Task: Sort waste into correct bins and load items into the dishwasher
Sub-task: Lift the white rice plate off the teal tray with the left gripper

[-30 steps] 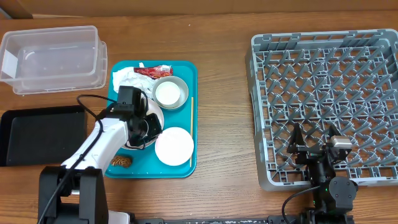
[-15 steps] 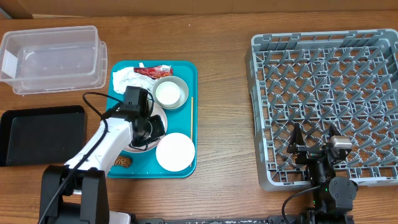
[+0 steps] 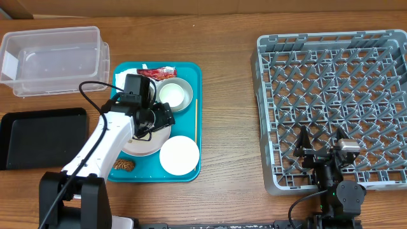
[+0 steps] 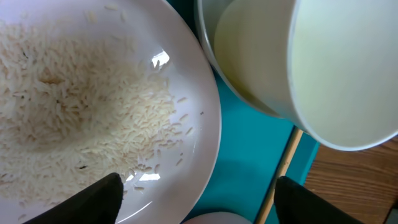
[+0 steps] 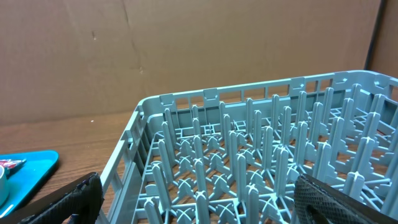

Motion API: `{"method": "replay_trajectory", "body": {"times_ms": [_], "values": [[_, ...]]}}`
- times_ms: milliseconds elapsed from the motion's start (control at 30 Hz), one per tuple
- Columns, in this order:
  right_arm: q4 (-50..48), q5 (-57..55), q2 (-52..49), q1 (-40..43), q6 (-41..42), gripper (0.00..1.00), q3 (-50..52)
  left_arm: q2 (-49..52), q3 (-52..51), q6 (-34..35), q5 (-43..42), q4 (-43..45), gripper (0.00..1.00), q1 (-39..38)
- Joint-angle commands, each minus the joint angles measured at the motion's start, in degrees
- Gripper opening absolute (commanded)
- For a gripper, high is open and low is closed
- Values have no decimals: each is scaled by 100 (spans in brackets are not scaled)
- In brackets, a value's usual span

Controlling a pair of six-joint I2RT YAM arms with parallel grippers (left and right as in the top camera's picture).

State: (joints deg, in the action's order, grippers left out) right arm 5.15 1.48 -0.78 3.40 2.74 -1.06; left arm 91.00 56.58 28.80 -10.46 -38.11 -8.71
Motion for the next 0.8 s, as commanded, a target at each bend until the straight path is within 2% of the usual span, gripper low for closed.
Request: {"method": "replay_trajectory", "body": {"times_ms": [0,100,233,400,633,767], "values": [[-39,7,61,33,-85,100,57,72,52,122,0,11,80,-227],[-39,7,61,33,-85,100,59,177,52,219,166,109,74,-409],[-39,7,61,33,-85,100,57,505,52,361,905,105,68,-699],[-39,7,61,33,-85,100,59,756,52,361,1165,105,57,-800],[-39,7,61,33,-85,100,59,835,52,350,1449,114,51,-857],[-39,7,61,33,-85,100,59,935,52,326,1449,103,33,-907]]}}
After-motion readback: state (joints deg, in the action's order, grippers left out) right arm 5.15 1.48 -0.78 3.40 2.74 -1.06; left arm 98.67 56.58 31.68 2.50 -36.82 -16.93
